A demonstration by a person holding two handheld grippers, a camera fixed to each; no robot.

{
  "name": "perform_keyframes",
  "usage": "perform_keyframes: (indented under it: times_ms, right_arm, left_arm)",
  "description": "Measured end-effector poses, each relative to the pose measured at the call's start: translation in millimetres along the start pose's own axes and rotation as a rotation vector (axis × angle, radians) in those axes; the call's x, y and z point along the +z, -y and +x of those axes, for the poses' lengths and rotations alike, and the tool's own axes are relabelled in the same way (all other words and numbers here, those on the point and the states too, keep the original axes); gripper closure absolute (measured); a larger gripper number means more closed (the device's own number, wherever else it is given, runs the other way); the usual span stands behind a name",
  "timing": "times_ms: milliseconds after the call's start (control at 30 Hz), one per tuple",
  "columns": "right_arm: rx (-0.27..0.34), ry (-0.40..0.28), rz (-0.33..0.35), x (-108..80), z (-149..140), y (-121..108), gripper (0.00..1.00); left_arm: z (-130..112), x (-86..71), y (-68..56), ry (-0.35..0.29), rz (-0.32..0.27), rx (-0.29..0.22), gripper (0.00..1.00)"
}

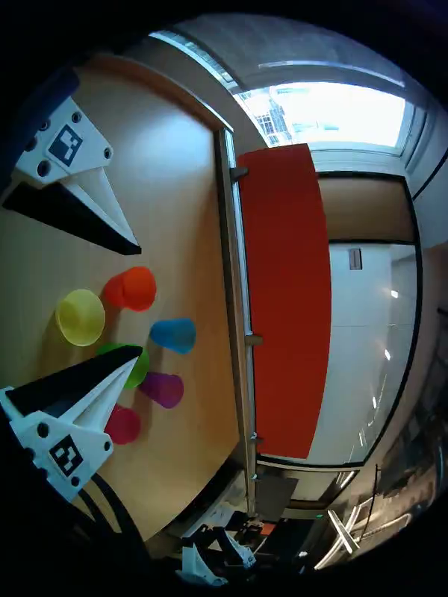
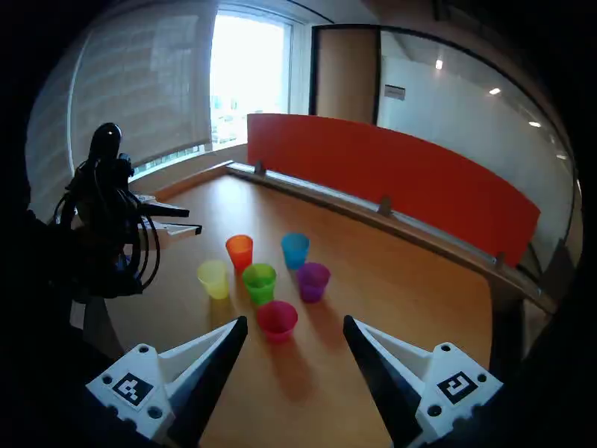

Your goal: Pour water

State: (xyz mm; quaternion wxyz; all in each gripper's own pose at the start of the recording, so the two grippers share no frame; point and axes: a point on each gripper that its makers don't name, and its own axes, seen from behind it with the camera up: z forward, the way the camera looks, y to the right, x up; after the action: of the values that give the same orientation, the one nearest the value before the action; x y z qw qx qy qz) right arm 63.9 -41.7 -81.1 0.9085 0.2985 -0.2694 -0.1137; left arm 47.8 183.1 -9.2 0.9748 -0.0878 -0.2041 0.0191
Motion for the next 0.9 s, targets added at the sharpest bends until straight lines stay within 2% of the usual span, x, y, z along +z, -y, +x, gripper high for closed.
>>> perform_keyframes:
  times_ms: [400, 567, 733, 900]
  right_arm:
    - [0.001, -0.098, -0.074, 7.6, 27.2, 21.0, 0.00]
    - [0.019, -0.154, -0.135, 12.3, 40.6, 21.5, 0.00]
    - [0.065, -0.219, -0.218, 16.5, 54.7, 13.6, 0.00]
    - [0.122, -0.296, -0.323, 16.5, 71.2, -3.5, 0.00]
  left_arm:
    - [29.2, -36.0, 61.0, -0.084, 0.047, -0.018, 0.10]
    - [40.2, -49.8, 82.7, -0.116, 0.062, -0.024, 0.10]
    - [47.0, -59.3, 96.9, -0.138, 0.062, -0.034, 0.11]
    - [52.6, -63.5, 108.6, -0.155, 0.064, -0.042, 0.10]
